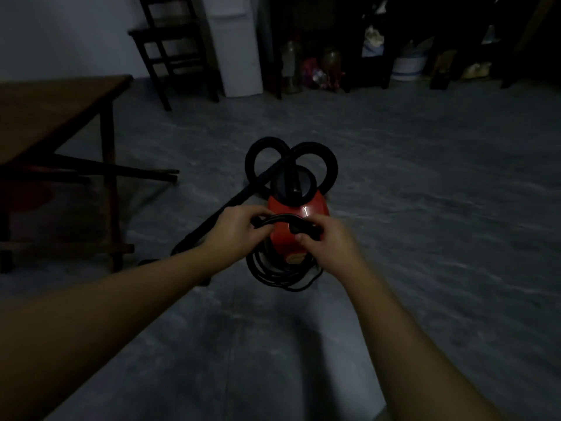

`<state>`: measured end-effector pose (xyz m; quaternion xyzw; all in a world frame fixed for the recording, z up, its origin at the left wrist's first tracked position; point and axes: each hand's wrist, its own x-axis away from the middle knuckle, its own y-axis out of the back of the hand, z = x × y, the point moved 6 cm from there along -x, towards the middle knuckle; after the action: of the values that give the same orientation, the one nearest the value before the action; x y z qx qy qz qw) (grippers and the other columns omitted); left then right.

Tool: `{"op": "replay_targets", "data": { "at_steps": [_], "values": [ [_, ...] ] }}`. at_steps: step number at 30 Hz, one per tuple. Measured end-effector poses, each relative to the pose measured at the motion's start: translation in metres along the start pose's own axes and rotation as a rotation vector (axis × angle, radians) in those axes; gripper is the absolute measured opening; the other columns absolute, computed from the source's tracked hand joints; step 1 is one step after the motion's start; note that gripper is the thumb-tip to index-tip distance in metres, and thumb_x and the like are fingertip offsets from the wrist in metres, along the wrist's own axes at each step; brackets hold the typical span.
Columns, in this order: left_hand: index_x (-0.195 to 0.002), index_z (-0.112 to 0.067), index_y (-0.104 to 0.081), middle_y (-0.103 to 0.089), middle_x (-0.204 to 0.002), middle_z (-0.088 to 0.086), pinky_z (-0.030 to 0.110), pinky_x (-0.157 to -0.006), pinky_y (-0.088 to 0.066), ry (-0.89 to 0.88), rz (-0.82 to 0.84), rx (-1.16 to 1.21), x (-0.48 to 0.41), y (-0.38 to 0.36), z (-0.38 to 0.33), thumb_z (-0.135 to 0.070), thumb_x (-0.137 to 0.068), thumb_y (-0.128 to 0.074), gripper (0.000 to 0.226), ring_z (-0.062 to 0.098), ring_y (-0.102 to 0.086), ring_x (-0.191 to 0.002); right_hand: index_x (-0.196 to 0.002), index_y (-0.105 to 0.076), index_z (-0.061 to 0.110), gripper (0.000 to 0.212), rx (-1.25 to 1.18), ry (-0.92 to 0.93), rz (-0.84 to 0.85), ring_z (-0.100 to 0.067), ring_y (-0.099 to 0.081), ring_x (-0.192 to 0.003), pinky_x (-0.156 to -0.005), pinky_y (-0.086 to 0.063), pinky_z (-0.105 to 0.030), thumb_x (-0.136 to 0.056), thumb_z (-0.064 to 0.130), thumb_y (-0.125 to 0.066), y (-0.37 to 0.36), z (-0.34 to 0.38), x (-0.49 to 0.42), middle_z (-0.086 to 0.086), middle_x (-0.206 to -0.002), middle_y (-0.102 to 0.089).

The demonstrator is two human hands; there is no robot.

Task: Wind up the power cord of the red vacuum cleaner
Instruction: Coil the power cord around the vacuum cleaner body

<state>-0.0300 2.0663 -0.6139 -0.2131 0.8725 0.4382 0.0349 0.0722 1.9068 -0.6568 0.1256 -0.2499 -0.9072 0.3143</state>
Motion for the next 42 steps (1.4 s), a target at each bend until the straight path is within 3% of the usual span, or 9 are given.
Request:
{"op": "replay_targets", "data": {
  "at_steps": [7, 11, 14, 17, 21, 25, 28, 32, 42],
  "values": [
    [-0.114, -0.026, -0.061, -0.069, -0.096, -0.012, 0.024, -0.072, -0.05, -0.142, 0.386, -0.128, -0.011, -0.053, 0.036, -0.023, -0.082, -0.069, 0.033, 0.006, -0.065, -0.083, -0.112, -0.068, 0.034, 0.028, 0.208, -0.092, 0.053, -0.014, -0.069, -0.091, -0.083, -0.057, -0.042, -0.085, 0.032, -0.06, -0.02, -0.034, 0.005, 0.009, -0.1, -0.074],
    [-0.11, -0.019, -0.065, -0.065, -0.092, -0.01, 0.022, -0.071, -0.043, -0.168, 0.46, -0.13, -0.031, -0.071, 0.046, -0.023, -0.08, -0.072, 0.031, 0.008, -0.061, -0.082, -0.112, -0.069, 0.031, 0.022, 0.293, -0.163, 0.093, -0.015, -0.067, -0.092, -0.085, -0.056, -0.044, -0.091, 0.028, -0.062, -0.026, -0.051, 0.0, 0.006, -0.101, -0.073],
    [-0.101, -0.016, -0.067, -0.064, -0.082, -0.006, 0.022, -0.066, -0.043, -0.098, 0.475, -0.004, -0.031, -0.084, 0.063, -0.023, -0.076, -0.077, 0.028, 0.009, -0.059, -0.071, -0.116, -0.069, 0.022, 0.024, 0.4, -0.154, 0.213, -0.012, -0.064, -0.091, -0.08, -0.05, -0.029, -0.093, 0.022, -0.064, -0.026, -0.049, -0.012, 0.0, -0.106, -0.072],
    [-0.092, -0.02, -0.066, -0.056, -0.067, -0.009, 0.024, -0.058, -0.044, 0.059, 0.449, 0.172, -0.024, -0.094, 0.092, -0.018, -0.074, -0.08, 0.023, 0.005, -0.053, -0.055, -0.123, -0.067, 0.02, 0.03, 0.53, -0.092, 0.373, -0.009, -0.062, -0.097, -0.082, -0.045, -0.024, -0.093, 0.019, -0.065, -0.026, -0.033, -0.033, 0.004, -0.113, -0.07],
    [-0.084, -0.024, -0.064, -0.057, -0.062, -0.007, 0.022, -0.052, -0.045, 0.21, 0.389, 0.278, -0.033, -0.106, 0.114, -0.012, -0.073, -0.082, 0.024, 0.007, -0.053, -0.051, -0.119, -0.067, 0.024, 0.027, 0.585, -0.096, 0.361, -0.017, -0.066, -0.098, -0.088, -0.054, -0.04, -0.092, 0.025, -0.064, -0.029, -0.04, -0.061, 0.001, -0.11, -0.071],
    [-0.083, -0.027, -0.062, -0.058, -0.068, -0.011, 0.017, -0.057, -0.042, 0.076, 0.394, 0.091, -0.07, -0.112, 0.108, -0.017, -0.071, -0.081, 0.024, 0.008, -0.056, -0.062, -0.111, -0.065, 0.02, 0.02, 0.514, -0.113, 0.241, -0.019, -0.066, -0.091, -0.083, -0.056, -0.042, -0.091, 0.025, -0.065, -0.025, -0.07, -0.073, -0.001, -0.1, -0.069],
    [-0.087, -0.026, -0.063, -0.061, -0.073, -0.01, 0.027, -0.063, -0.049, -0.056, 0.353, -0.094, -0.091, -0.113, 0.087, -0.03, -0.074, -0.075, 0.019, 0.015, -0.064, -0.074, -0.11, -0.064, 0.018, 0.018, 0.444, -0.125, 0.133, -0.013, -0.065, -0.089, -0.079, -0.054, -0.033, -0.092, 0.023, -0.066, -0.011, -0.088, -0.085, 0.006, -0.096, -0.066],
    [-0.104, -0.025, -0.068, -0.073, -0.095, -0.001, 0.033, -0.072, -0.054, -0.043, 0.211, -0.243, -0.075, -0.126, 0.083, -0.034, -0.08, -0.066, 0.025, 0.022, -0.068, -0.09, -0.109, -0.068, 0.016, 0.018, 0.316, -0.098, 0.045, -0.009, -0.064, -0.084, -0.079, -0.054, -0.028, -0.091, 0.016, -0.067, -0.019, -0.124, -0.083, 0.005, -0.095, -0.068],
    [-0.108, -0.026, -0.07, -0.075, -0.096, 0.003, 0.034, -0.071, -0.053, 0.045, 0.097, -0.245, -0.033, -0.145, 0.121, -0.034, -0.083, -0.066, 0.026, 0.026, -0.07, -0.089, -0.11, -0.066, 0.027, 0.019, 0.378, 0.04, -0.014, -0.018, -0.067, -0.089, -0.08, -0.056, -0.038, -0.091, 0.025, -0.064, -0.061, -0.157, -0.065, 0.001, -0.1, -0.072]
  ]
}}
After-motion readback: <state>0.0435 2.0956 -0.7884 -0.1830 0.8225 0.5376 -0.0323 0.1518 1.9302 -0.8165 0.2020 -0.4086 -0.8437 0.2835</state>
